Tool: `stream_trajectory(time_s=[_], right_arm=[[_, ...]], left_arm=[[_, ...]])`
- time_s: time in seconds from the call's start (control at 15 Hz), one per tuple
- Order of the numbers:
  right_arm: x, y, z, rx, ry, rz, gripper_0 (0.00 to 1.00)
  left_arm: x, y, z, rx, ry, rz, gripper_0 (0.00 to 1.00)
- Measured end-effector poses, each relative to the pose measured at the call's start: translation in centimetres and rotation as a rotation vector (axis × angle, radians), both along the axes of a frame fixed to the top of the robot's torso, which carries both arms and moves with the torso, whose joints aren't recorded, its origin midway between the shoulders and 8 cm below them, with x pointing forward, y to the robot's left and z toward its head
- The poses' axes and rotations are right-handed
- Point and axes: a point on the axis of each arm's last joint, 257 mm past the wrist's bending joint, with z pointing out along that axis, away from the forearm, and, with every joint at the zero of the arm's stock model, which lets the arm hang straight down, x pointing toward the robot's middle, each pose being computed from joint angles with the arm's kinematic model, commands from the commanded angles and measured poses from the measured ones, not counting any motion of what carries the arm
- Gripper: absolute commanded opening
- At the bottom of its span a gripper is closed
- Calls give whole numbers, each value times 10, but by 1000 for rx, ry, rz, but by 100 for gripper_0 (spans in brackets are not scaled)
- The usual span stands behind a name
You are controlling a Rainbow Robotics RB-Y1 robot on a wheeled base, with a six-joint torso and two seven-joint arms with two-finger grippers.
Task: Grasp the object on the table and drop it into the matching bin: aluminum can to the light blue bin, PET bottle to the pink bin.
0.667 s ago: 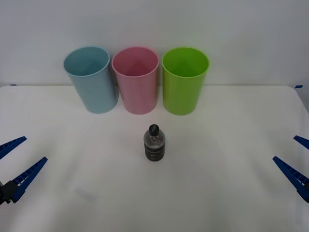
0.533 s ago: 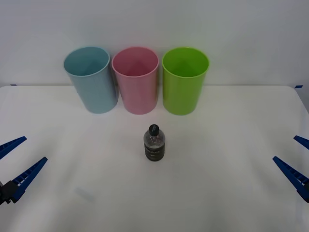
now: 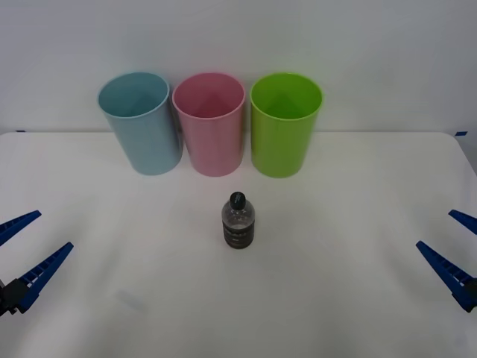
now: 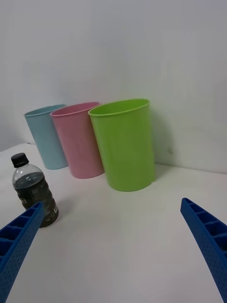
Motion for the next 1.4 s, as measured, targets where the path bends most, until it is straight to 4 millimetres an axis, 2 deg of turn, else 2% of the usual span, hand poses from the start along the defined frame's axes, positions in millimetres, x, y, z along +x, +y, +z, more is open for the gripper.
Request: stream_trajectory(time_s=[0.2,0.53,0.87,1.13,1.4], right_arm=[[0,19,-13,-18,24,44,100],[2,50,-48,-25,84,120,100],[28,81,-69,-75,47,145,100],[55,127,-82,-112,27,149,100],[70,159,-89,-111,42,143,100]], left_arm=[[0,0,0,0,0,0,100],[0,0,0,0,0,0,100],[0,0,0,0,0,0,100],[0,0,0,0,0,0,100],[0,0,0,0,0,0,100]])
